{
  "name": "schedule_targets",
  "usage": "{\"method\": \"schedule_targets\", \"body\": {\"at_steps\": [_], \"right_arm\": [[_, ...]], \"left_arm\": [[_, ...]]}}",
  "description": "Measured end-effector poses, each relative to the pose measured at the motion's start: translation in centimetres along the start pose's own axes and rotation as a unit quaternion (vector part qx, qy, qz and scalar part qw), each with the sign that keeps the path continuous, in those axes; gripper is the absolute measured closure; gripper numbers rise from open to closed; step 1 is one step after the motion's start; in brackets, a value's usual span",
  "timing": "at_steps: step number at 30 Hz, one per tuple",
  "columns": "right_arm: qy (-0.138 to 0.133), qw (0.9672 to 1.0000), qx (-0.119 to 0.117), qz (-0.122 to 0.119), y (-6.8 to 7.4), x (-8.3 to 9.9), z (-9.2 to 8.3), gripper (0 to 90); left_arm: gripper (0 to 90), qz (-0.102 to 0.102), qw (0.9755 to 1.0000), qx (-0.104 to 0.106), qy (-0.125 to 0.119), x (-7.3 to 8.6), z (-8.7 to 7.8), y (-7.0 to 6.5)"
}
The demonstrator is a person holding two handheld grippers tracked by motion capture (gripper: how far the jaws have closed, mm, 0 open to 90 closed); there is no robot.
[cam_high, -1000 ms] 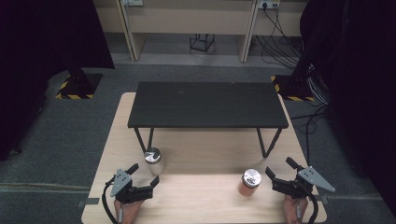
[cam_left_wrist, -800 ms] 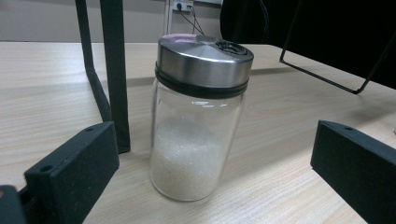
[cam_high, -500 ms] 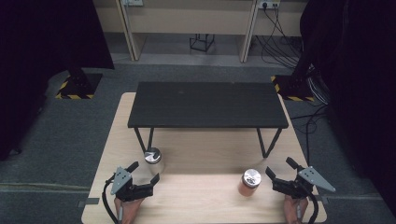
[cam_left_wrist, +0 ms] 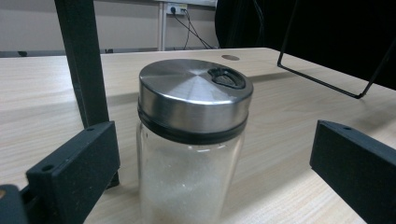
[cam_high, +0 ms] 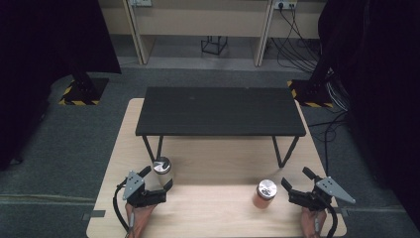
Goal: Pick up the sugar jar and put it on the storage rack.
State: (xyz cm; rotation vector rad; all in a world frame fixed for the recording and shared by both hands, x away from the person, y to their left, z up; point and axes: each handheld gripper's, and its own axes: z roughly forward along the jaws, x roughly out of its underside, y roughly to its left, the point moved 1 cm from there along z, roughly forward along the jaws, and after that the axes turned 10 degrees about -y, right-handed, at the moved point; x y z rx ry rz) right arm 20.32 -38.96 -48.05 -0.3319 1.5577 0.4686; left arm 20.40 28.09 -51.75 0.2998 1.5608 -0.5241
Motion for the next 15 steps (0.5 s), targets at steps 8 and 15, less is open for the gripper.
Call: {"method": "schedule_targets", "body": {"at_steps": [8,15], "right_arm": [[-0.001,1.0000,-0.002,-0.001,0.0,0.0,0.0,1.5],[0.000,1.0000,-0.005,-0.001,-0.1,0.0,0.0,1.5]], "left_arm": [[0.8,0.005,1.0000,-0.003,0.002,-0.1,0.6,-0.1],[0.9,0.017,0.9997,-0.007,0.013,-0.3,1.5,-0.7]]}}
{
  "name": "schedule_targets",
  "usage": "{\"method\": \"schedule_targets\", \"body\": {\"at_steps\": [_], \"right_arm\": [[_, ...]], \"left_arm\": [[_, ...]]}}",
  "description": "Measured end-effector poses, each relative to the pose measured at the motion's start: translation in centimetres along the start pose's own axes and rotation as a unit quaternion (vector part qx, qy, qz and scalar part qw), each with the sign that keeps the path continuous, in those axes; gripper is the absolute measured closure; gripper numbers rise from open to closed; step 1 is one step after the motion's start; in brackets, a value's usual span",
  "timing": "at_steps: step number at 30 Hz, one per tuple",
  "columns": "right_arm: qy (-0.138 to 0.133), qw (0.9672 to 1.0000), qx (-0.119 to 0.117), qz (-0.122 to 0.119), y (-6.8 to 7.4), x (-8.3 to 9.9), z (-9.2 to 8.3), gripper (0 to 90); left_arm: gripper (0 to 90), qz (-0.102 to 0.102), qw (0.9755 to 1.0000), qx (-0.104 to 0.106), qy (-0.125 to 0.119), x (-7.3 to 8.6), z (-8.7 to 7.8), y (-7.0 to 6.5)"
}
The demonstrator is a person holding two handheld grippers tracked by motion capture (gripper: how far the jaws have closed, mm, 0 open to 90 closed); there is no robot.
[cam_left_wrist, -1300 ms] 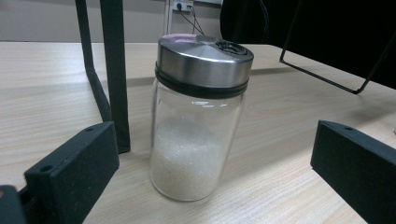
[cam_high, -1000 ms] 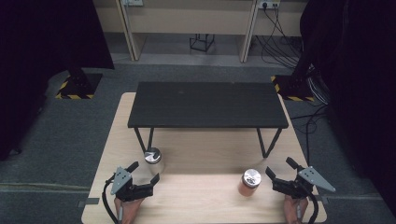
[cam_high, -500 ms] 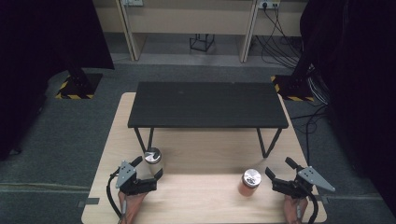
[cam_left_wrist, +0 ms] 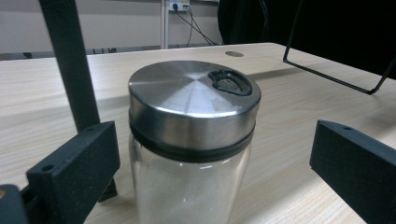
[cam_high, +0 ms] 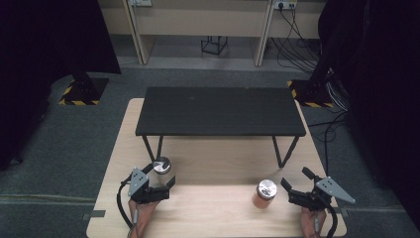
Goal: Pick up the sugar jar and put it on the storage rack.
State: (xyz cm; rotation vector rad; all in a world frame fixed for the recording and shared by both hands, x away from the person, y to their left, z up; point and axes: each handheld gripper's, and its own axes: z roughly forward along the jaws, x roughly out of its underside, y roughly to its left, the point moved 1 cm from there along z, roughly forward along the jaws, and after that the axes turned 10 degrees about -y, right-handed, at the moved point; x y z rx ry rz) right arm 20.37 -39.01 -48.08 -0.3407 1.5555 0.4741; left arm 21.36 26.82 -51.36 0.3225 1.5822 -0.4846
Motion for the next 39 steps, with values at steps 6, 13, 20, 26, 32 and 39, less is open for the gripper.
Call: {"method": "schedule_targets", "body": {"at_steps": [6,13,20,26,32,39], "right_arm": [[0.000,1.0000,-0.002,0.000,-0.1,0.0,0.0,1.5],[0.002,1.0000,-0.003,0.001,-0.1,0.0,0.0,1.5],[0.003,1.0000,-0.006,0.001,-0.2,0.0,0.1,1.6],[0.004,1.0000,-0.008,0.000,-0.2,0.0,0.1,1.6],[0.005,0.9999,-0.009,0.001,-0.3,-0.1,0.1,1.6],[0.006,0.9999,-0.011,0.003,-0.4,-0.1,0.1,1.6]], "left_arm": [[1.1,0.004,0.9998,-0.015,0.012,0.0,0.8,-0.4],[3.5,0.004,0.9995,-0.027,0.016,-0.1,1.6,-0.7],[9.0,-0.007,0.9989,-0.041,0.021,0.0,1.8,-0.7],[15.7,-0.002,0.9987,-0.044,0.023,-0.1,1.8,-0.7],[26.4,0.013,0.9985,-0.046,0.027,-0.2,1.8,-1.0],[30.6,0.023,0.9980,-0.052,0.029,-0.3,1.8,-1.4]]}}
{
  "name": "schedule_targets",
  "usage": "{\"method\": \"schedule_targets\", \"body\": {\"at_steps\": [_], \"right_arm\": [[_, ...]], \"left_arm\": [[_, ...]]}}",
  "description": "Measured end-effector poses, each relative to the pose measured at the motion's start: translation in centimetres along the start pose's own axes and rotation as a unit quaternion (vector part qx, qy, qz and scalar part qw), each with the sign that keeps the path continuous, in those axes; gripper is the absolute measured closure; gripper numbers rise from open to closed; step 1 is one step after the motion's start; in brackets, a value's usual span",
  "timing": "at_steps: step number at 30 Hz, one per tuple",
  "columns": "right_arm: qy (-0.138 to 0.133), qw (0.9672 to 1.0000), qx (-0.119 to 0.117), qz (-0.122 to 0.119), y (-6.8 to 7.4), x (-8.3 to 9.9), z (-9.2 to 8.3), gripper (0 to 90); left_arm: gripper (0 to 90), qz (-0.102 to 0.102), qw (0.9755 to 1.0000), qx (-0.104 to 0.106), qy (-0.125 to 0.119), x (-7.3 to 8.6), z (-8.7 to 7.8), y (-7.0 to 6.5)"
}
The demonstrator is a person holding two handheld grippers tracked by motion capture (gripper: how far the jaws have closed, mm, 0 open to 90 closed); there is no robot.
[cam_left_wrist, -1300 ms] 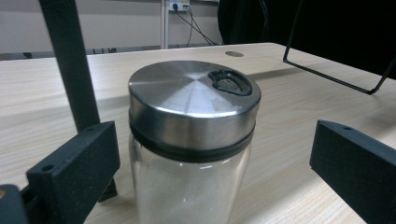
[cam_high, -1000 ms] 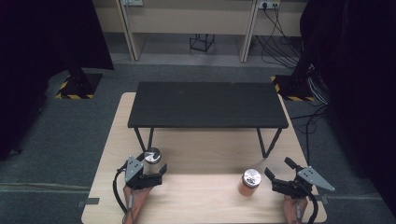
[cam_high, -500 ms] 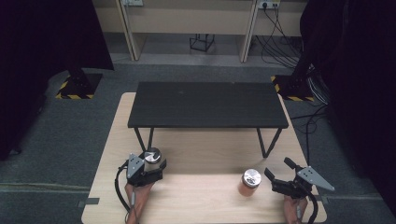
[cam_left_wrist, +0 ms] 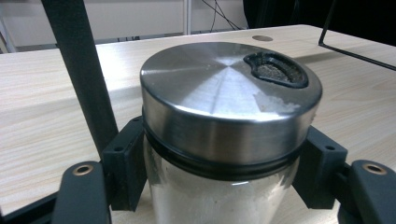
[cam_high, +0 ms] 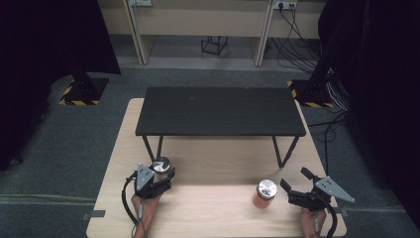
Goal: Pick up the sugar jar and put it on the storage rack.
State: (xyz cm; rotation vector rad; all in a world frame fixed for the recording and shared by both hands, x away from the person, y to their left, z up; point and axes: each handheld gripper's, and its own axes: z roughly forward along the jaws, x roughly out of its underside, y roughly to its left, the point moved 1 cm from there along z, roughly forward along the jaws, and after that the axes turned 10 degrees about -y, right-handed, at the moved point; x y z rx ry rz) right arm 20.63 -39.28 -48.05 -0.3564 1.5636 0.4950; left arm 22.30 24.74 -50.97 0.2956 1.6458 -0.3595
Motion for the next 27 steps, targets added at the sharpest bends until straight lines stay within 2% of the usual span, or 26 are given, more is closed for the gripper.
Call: {"method": "schedule_targets", "body": {"at_steps": [5,10,21,27], "right_arm": [[-0.001,1.0000,0.000,0.001,0.0,0.0,0.0,1.6],[-0.001,1.0000,-0.001,0.000,0.0,0.0,0.0,1.6],[-0.002,1.0000,-0.001,0.000,-0.1,0.1,0.0,1.6],[-0.001,1.0000,-0.001,0.001,0.0,0.1,0.0,1.6]], "left_arm": [[30.9,0.000,1.0000,0.002,0.003,-0.1,-0.1,0.0],[31.0,-0.019,0.9998,0.009,0.003,-0.3,-0.3,0.5],[31.1,0.003,0.9995,0.030,0.008,-2.2,-1.6,0.6],[31.1,0.003,0.9987,0.050,0.011,-3.8,-2.4,0.9]]}}
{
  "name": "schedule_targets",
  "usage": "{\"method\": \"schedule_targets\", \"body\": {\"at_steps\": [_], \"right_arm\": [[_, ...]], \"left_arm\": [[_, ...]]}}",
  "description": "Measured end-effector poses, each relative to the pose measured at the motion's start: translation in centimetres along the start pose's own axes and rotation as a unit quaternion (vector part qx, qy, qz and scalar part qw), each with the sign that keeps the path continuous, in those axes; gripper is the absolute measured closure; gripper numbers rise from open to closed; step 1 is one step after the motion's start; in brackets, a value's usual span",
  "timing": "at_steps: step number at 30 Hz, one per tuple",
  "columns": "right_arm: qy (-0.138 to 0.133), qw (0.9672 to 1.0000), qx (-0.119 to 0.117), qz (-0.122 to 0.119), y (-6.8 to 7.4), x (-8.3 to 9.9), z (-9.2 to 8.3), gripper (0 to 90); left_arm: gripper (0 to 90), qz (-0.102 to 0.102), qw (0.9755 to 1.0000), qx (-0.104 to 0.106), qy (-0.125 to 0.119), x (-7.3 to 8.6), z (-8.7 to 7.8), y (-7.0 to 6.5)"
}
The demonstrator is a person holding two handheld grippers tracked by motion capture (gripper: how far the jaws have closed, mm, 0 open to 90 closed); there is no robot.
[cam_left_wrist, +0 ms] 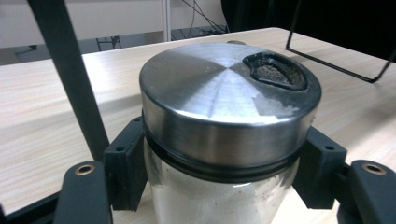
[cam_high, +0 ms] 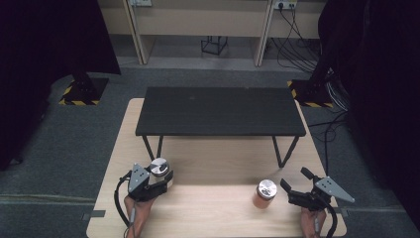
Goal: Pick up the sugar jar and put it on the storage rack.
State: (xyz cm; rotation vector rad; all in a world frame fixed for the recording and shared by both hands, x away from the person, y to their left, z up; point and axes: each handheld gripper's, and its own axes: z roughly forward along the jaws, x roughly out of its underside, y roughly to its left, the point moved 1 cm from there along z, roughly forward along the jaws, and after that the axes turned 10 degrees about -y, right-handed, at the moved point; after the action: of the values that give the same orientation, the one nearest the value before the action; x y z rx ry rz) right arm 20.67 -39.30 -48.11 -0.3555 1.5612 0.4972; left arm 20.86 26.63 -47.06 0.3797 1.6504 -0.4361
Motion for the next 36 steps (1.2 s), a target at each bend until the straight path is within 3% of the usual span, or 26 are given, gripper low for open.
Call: {"method": "schedule_targets", "body": {"at_steps": [7,13,25,30,36], "right_arm": [[0.000,1.0000,0.000,0.000,0.0,0.0,0.0,1.6],[0.001,1.0000,0.000,-0.001,0.0,0.0,0.0,1.6],[0.000,1.0000,0.000,0.002,-0.1,0.0,0.0,1.6],[0.001,1.0000,0.001,0.002,-0.1,0.0,0.0,1.6],[0.001,1.0000,0.002,0.003,-0.1,0.0,0.0,1.6]], "left_arm": [[31.1,0.003,0.9998,0.019,-0.005,-1.9,-0.7,-0.4],[31.0,0.011,0.9991,0.039,0.009,-4.5,-0.8,-0.6],[31.0,0.010,0.9976,0.064,0.023,-9.2,-1.1,0.2],[31.1,-0.004,0.9964,0.083,0.021,-10.9,-1.3,1.1],[31.1,0.003,0.9948,0.097,0.031,-13.6,-1.6,1.4]]}}
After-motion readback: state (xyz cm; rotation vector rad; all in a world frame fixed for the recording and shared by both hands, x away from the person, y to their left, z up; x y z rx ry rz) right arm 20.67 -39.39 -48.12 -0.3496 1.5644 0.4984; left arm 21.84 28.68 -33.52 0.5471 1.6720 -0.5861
